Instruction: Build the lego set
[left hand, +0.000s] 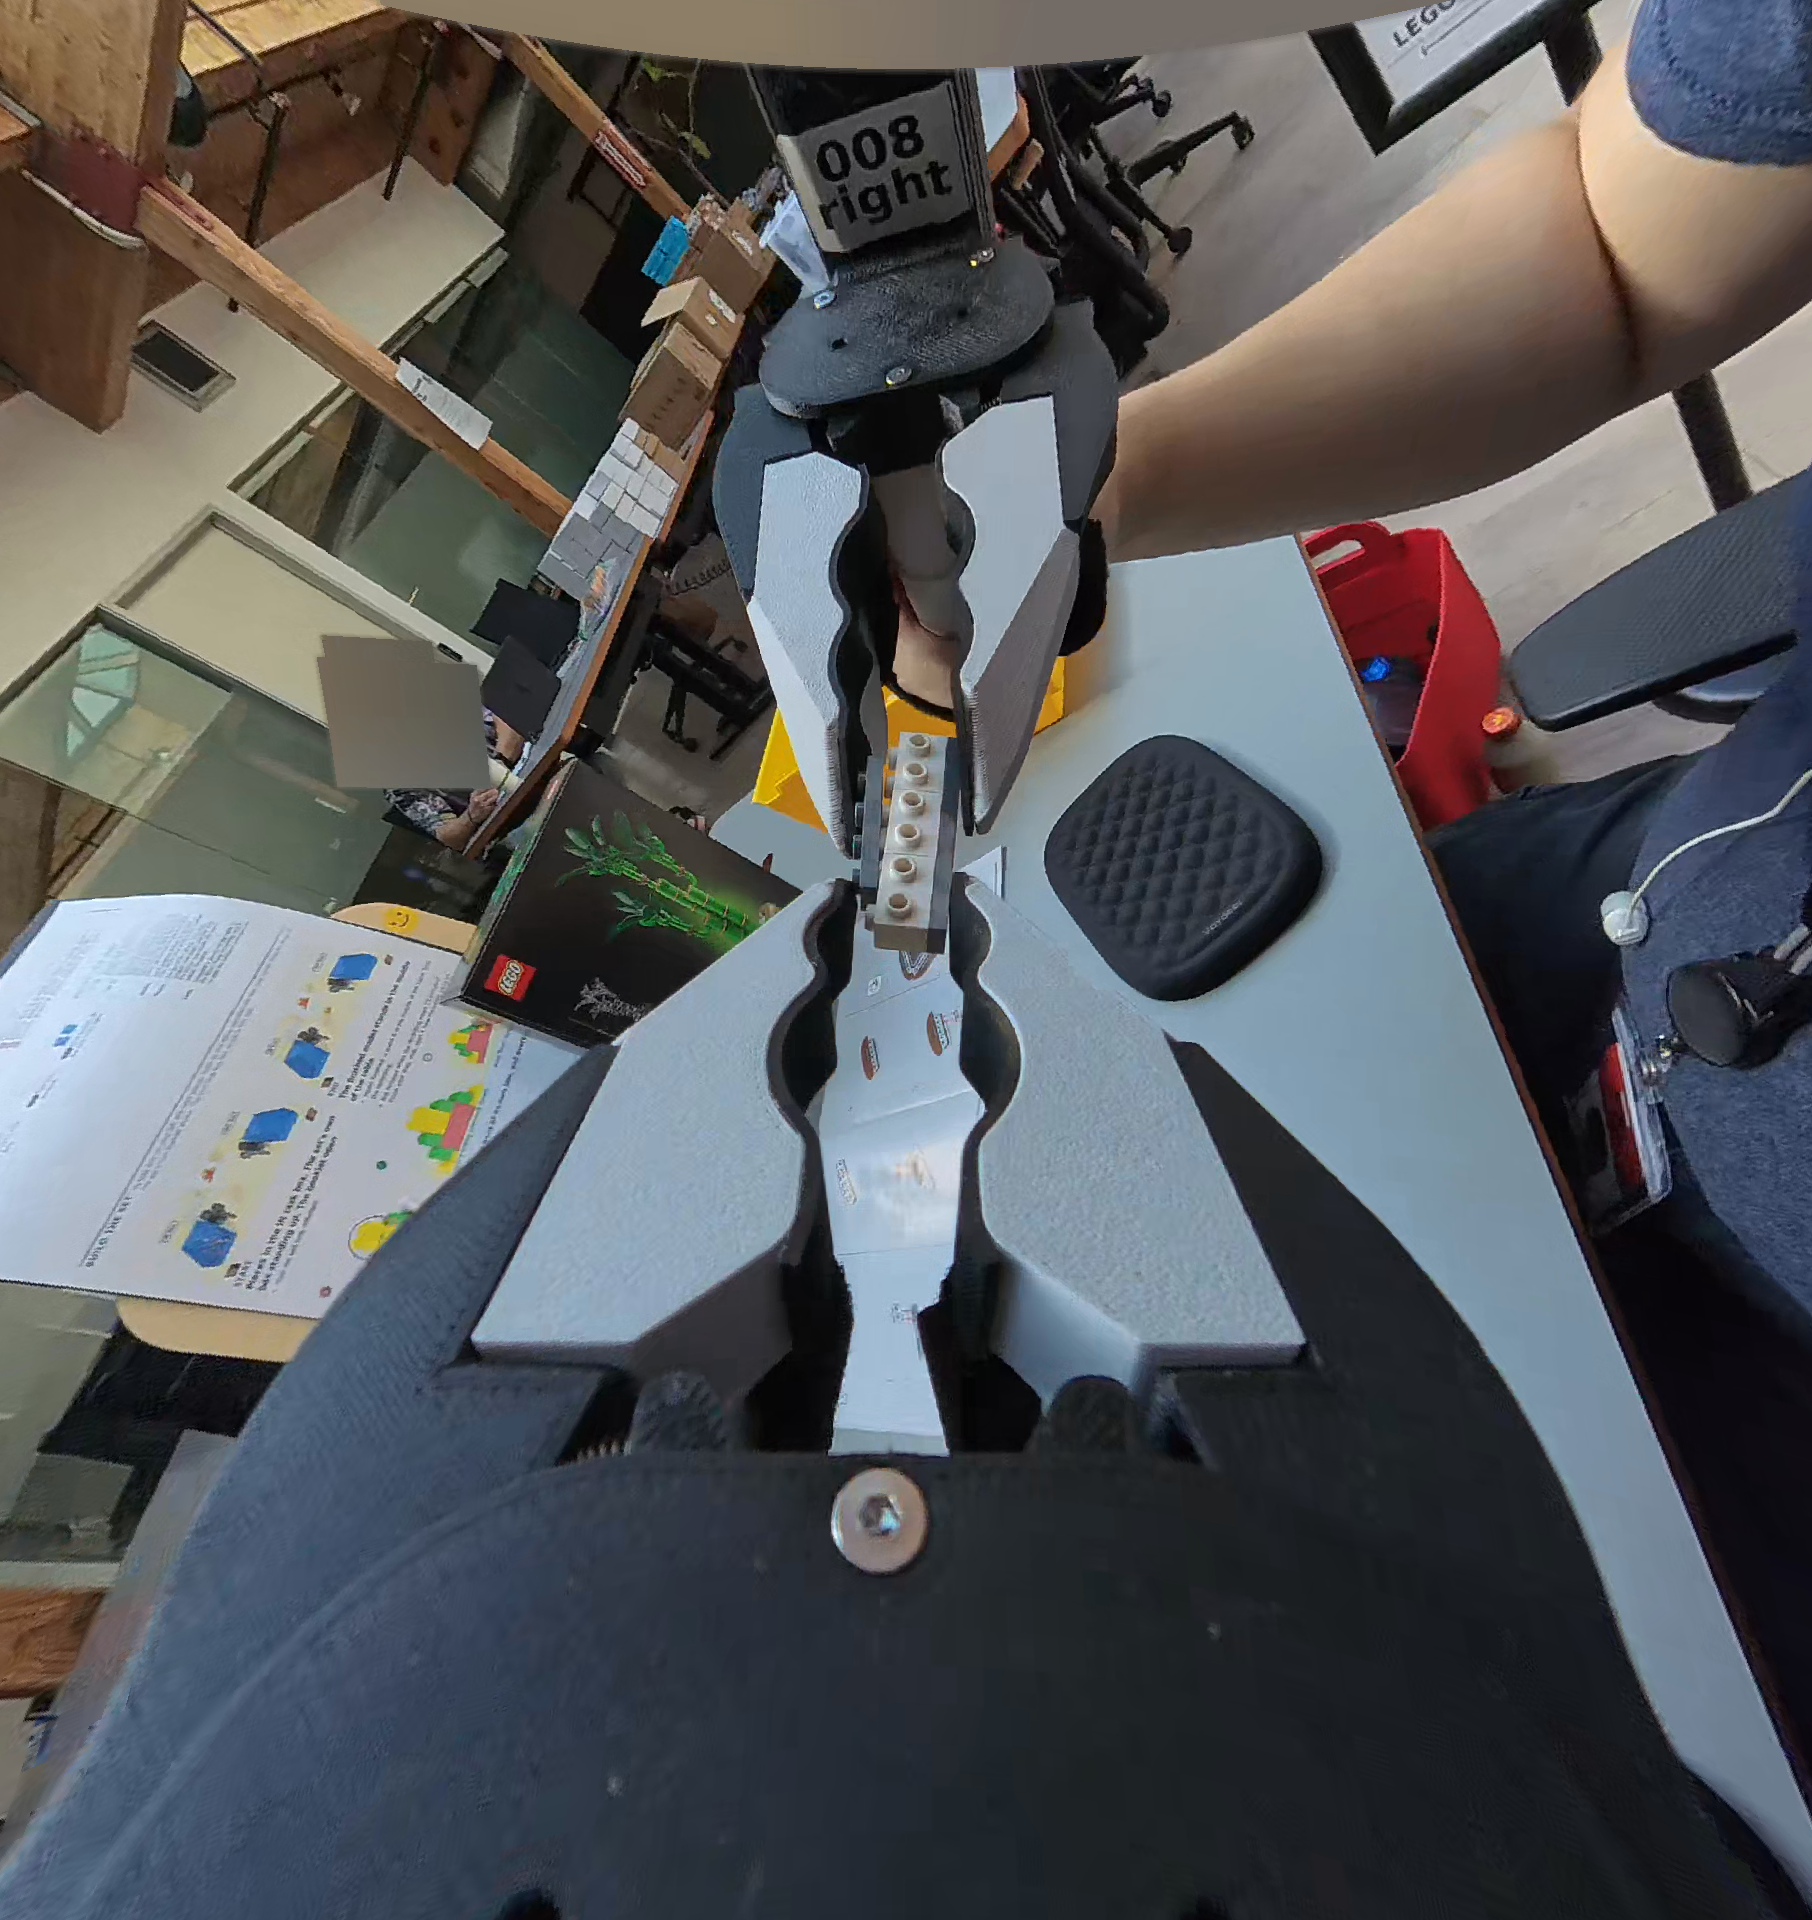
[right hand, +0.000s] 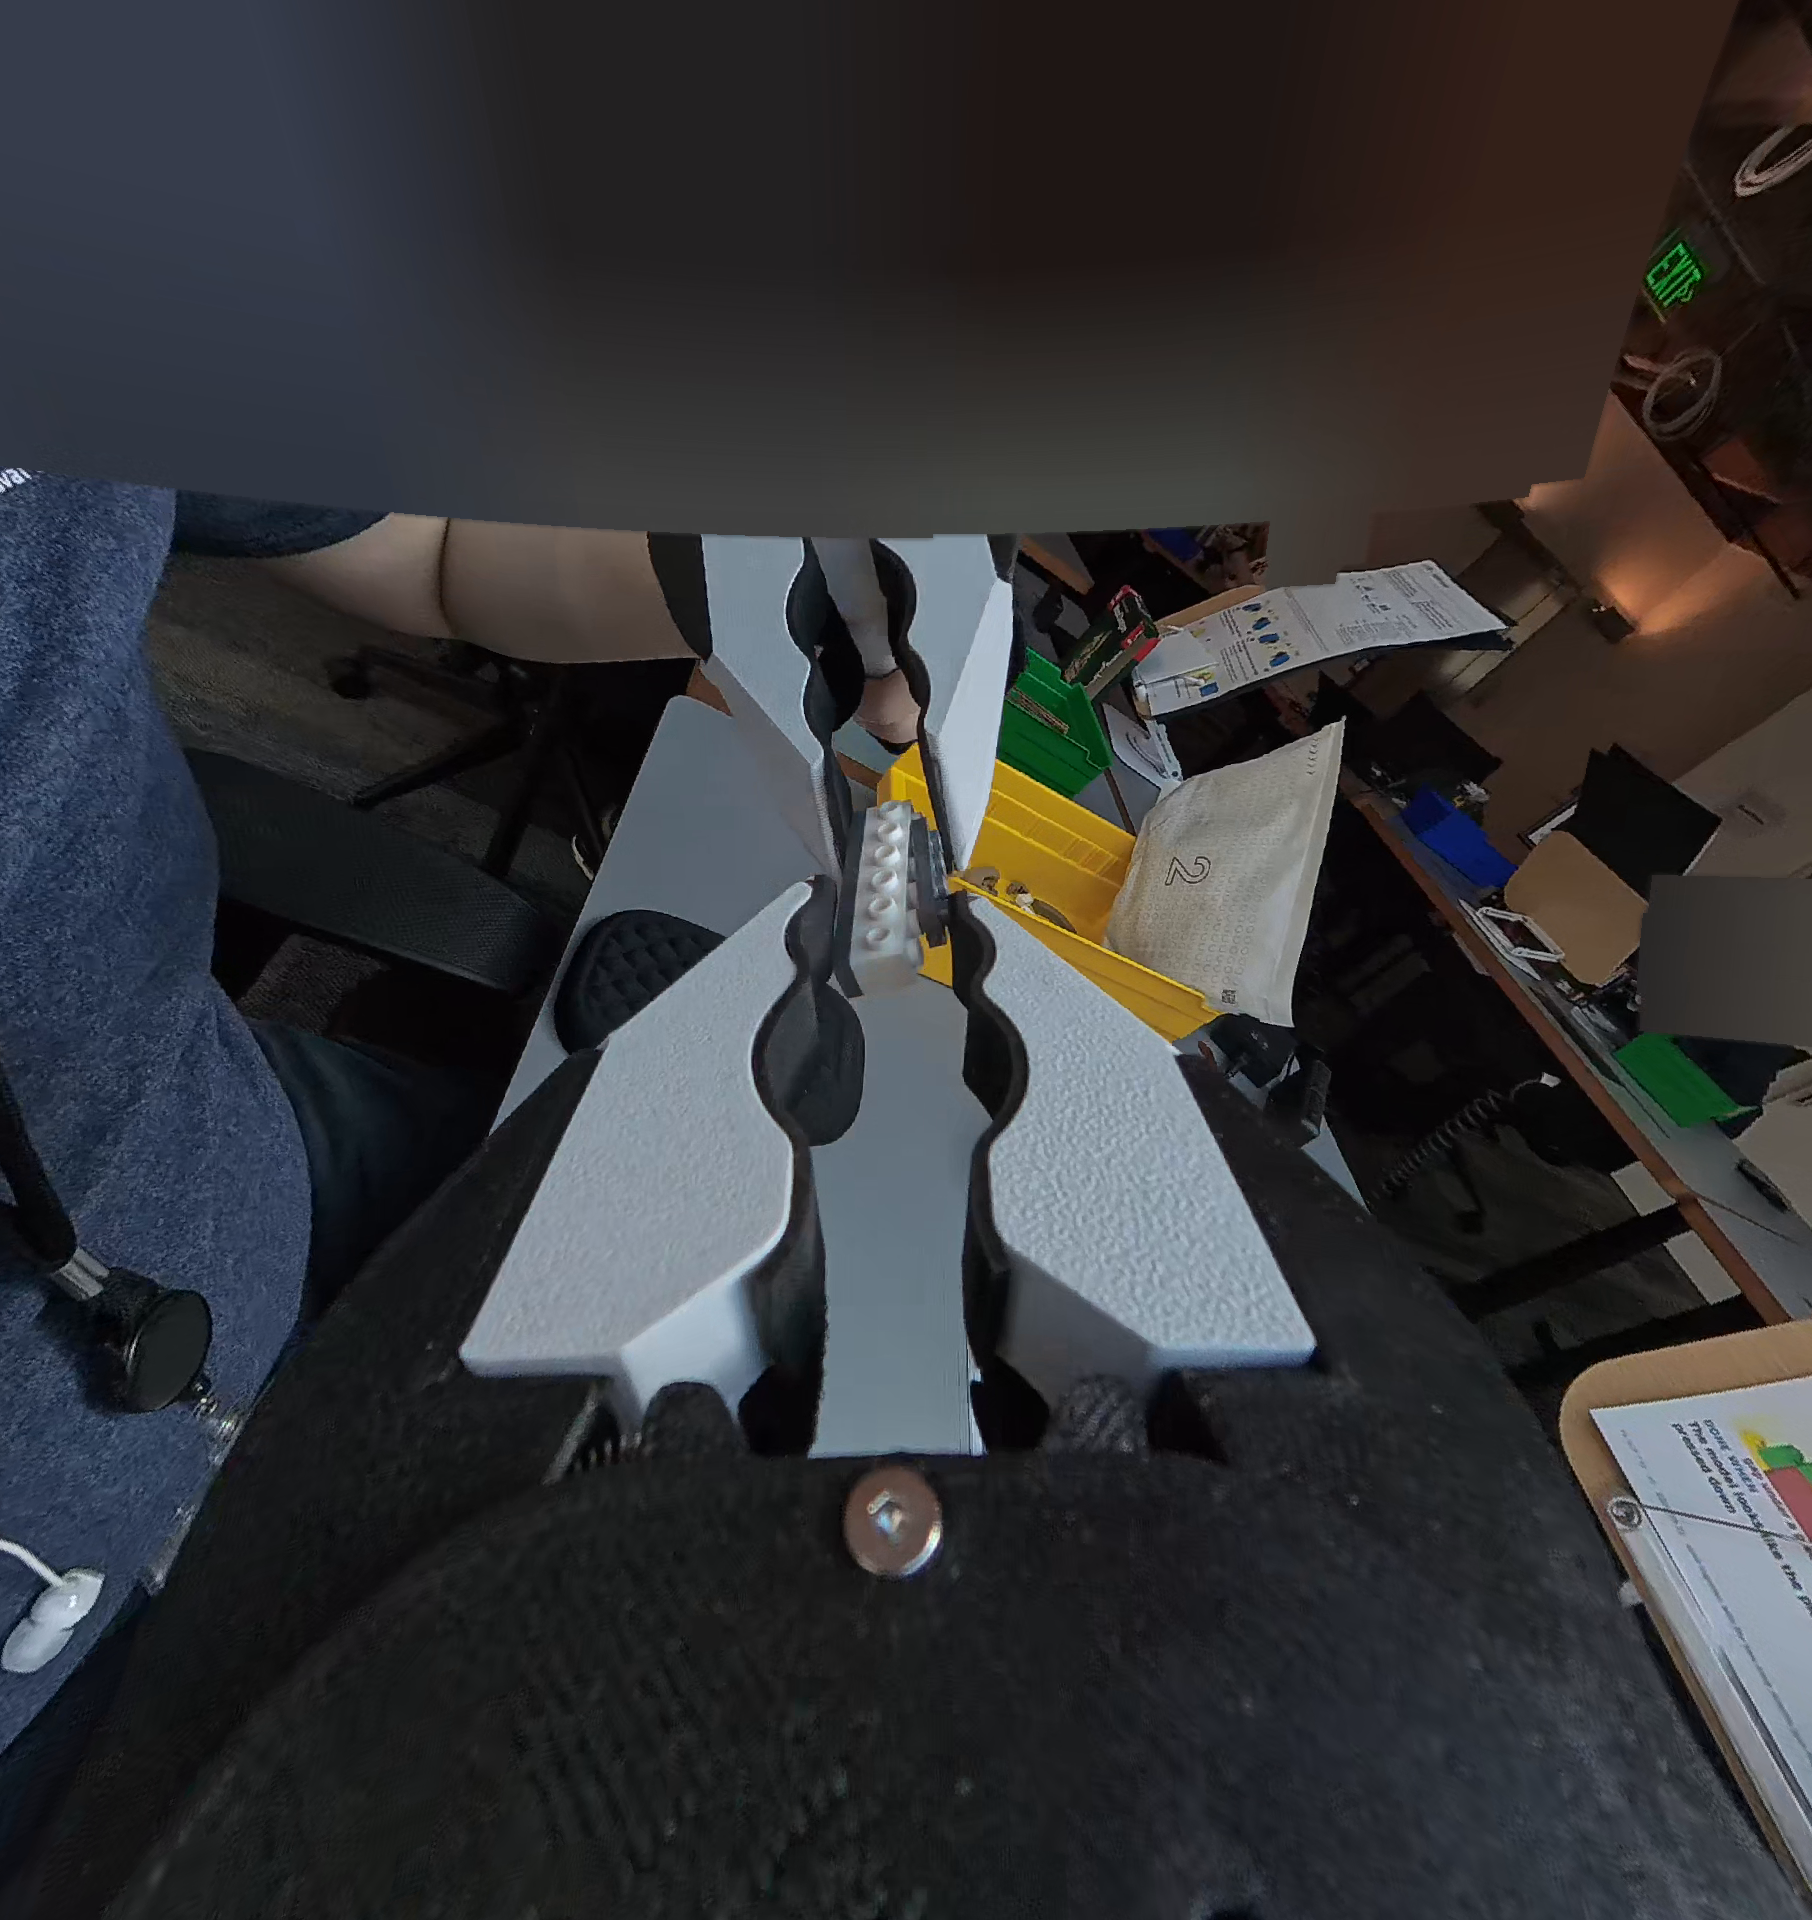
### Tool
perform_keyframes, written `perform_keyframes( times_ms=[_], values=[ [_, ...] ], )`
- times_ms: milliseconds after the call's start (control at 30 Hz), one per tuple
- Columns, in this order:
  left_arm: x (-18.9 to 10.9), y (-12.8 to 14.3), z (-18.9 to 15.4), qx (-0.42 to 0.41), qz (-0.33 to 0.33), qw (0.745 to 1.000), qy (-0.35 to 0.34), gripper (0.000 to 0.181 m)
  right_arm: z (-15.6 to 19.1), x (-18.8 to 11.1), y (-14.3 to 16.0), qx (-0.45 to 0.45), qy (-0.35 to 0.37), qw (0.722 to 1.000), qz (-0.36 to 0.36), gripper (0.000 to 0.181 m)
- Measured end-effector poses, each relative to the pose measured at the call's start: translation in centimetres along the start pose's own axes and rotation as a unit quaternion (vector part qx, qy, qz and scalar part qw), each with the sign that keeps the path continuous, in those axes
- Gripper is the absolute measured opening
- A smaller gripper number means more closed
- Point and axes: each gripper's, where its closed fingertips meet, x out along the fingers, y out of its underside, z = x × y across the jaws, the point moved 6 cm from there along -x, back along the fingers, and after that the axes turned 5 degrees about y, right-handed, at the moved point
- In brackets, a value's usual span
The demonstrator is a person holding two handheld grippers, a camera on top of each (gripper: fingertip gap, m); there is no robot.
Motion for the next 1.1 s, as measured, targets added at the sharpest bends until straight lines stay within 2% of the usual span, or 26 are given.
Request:
perform_keyframes(
  times_ms=[300, 433, 667, 1100],
  values=[
    [0.0, 0.5, 0.2, -0.052, -0.016, 0.998, 0.033, 0.016, 0.3, 0.1, 0.3, -0.063, -0.005, 0.998, 0.016, 0.028],
    [0.0, 0.4, 0.2, -0.056, -0.022, 0.997, 0.042, 0.016, 0.4, 0.0, 0.0, -0.093, 0.003, 0.996, 0.018, 0.022],
    [-0.3, -0.1, 0.1, -0.071, -0.052, 0.994, 0.065, 0.016, 0.9, -0.2, -0.6, -0.097, 0.003, 0.995, 0.005, 0.02],
    [-0.6, 0.0, 0.2, -0.085, -0.063, 0.992, 0.073, 0.016, 1.1, 0.1, -1.1, -0.09, 0.028, 0.995, 0.006, 0.018]
  ],
)
